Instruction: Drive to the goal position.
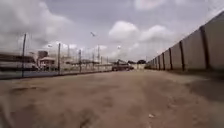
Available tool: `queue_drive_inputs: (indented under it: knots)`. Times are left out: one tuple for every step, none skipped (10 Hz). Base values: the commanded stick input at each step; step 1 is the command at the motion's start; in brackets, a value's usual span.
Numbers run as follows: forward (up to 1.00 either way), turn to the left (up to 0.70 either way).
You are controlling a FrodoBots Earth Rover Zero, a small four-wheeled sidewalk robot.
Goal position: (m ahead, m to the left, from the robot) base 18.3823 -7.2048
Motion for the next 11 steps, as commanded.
queue_drive_inputs:
  knots:
    - [0.7, -0.35]
    - [0.7, -0.35]
    - [0.7, -0.35]
    - [0.7, -0.35]
    - [0.7, -0.35]
    - [0.7, -0.35]
    - [0.7, -0.35]
    - [0.7, -0.35]
    - [0.7, -0.33]
    - [0.7, -0.14]
    - [0.7, 0.0]
